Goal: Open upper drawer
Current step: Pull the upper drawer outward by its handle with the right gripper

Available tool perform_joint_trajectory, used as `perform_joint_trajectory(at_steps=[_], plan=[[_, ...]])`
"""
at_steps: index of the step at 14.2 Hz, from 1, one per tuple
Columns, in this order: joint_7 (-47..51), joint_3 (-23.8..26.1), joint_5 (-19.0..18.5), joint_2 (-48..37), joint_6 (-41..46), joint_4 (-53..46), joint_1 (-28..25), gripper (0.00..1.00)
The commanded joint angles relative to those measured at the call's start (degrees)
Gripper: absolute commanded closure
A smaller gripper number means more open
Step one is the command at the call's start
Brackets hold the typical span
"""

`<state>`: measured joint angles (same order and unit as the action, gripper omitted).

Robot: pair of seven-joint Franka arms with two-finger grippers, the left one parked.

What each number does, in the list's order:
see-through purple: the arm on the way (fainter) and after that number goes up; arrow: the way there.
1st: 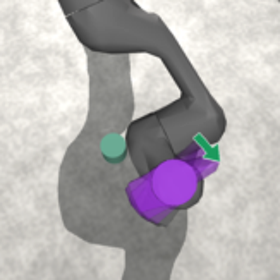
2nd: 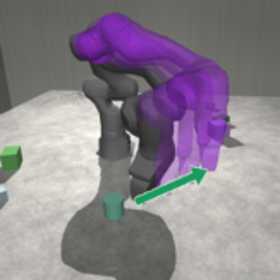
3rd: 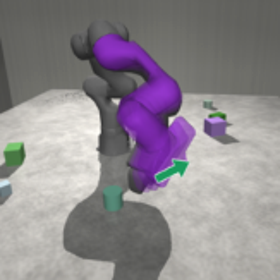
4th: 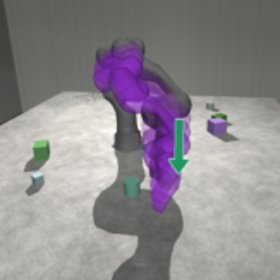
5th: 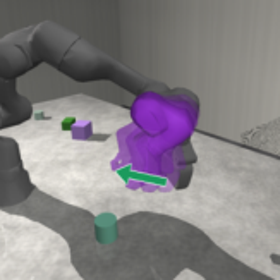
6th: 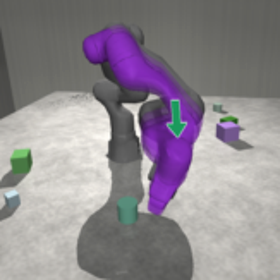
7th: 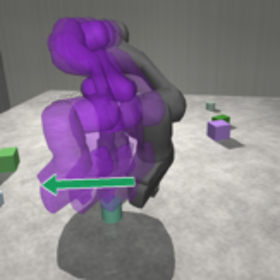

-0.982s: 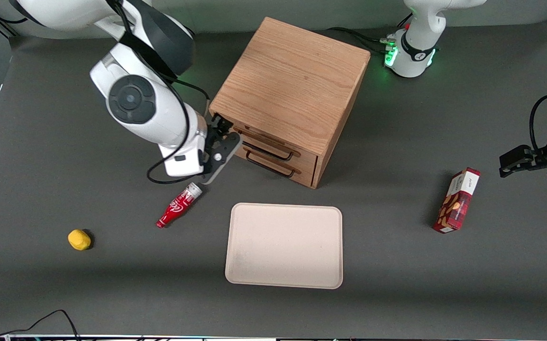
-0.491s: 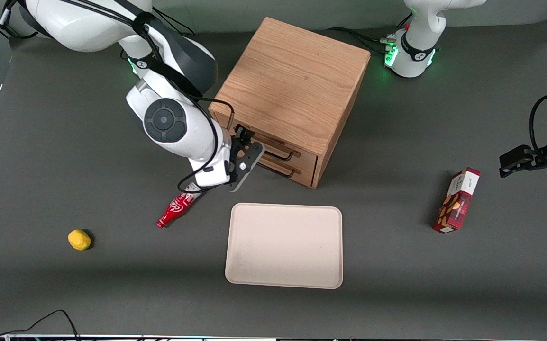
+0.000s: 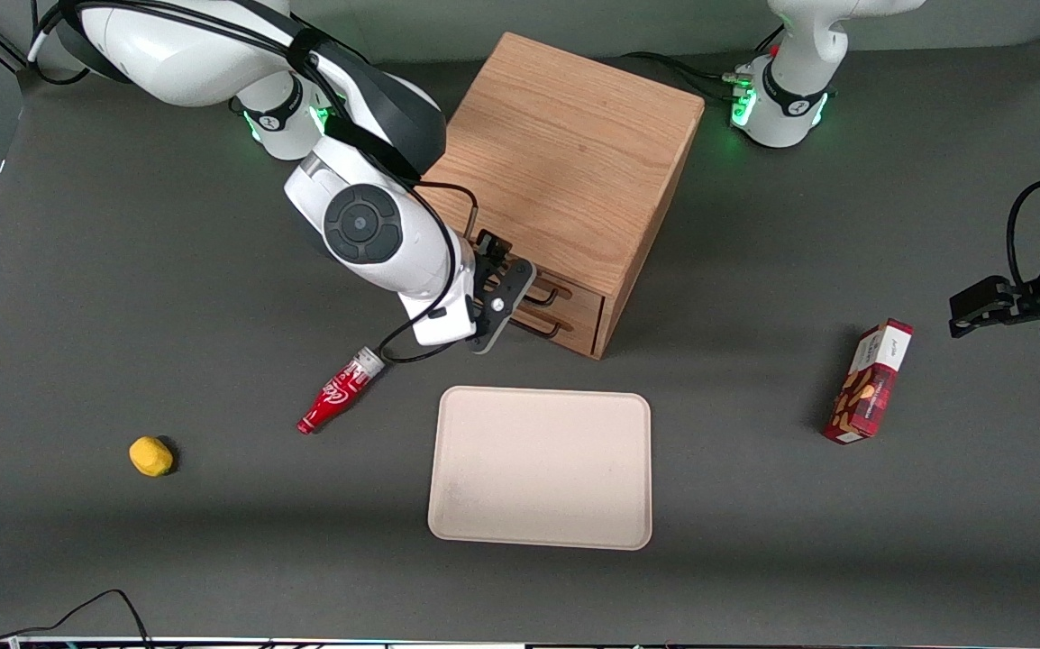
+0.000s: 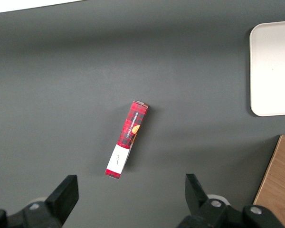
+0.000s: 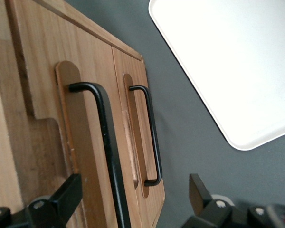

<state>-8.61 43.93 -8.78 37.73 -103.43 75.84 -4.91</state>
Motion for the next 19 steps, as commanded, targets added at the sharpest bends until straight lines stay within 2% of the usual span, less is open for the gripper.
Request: perform_joint_trajectory(at_steps=[1, 7, 15, 19], plan=[[-1.0, 0.3, -1.0, 0.7, -3.0, 1.6, 0.2, 0.00], [-3.8, -1.6, -3.3, 3.2, -5.0, 1.2, 0.2, 0.00], [-7.3, -4.2, -3.5, 4.8, -5.5, -2.4, 0.2, 0.00], [-10.9, -7.4, -3.9, 5.0, -5.5, -4.6, 0.2, 0.00]])
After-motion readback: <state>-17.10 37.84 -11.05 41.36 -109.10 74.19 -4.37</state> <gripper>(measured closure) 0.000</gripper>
